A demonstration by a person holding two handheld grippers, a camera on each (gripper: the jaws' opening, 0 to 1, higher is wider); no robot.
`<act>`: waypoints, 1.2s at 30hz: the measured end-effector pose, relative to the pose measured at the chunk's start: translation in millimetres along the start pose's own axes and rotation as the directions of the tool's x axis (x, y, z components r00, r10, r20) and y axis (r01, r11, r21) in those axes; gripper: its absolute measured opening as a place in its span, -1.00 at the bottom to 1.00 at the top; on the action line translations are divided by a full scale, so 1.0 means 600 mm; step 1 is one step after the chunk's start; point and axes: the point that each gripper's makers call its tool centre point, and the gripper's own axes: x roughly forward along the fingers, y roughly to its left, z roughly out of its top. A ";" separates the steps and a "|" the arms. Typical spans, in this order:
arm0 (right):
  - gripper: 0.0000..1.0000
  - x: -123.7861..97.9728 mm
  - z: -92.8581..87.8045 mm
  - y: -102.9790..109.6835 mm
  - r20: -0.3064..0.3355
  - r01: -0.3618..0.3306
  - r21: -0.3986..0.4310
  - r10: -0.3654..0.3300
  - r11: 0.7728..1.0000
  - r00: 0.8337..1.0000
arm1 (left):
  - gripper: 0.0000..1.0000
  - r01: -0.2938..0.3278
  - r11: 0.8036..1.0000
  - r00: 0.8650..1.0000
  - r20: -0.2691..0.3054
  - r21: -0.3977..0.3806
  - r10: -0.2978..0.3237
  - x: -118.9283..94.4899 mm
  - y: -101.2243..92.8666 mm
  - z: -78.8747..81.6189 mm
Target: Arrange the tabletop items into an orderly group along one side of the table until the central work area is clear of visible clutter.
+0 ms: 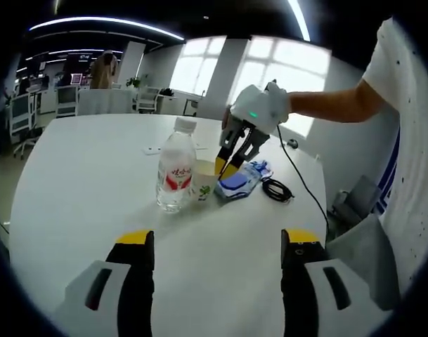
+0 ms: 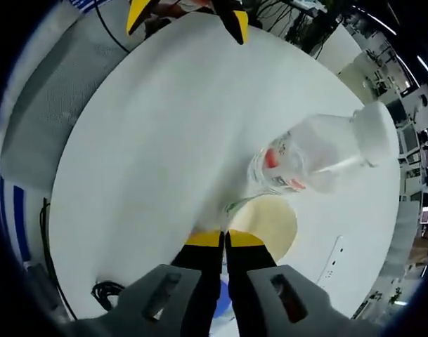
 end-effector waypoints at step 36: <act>-0.09 -0.054 0.016 0.016 0.143 0.047 0.264 -0.088 0.963 0.986 | 0.58 0.006 0.999 1.000 -0.002 0.037 -0.006 -0.003 -0.022 0.017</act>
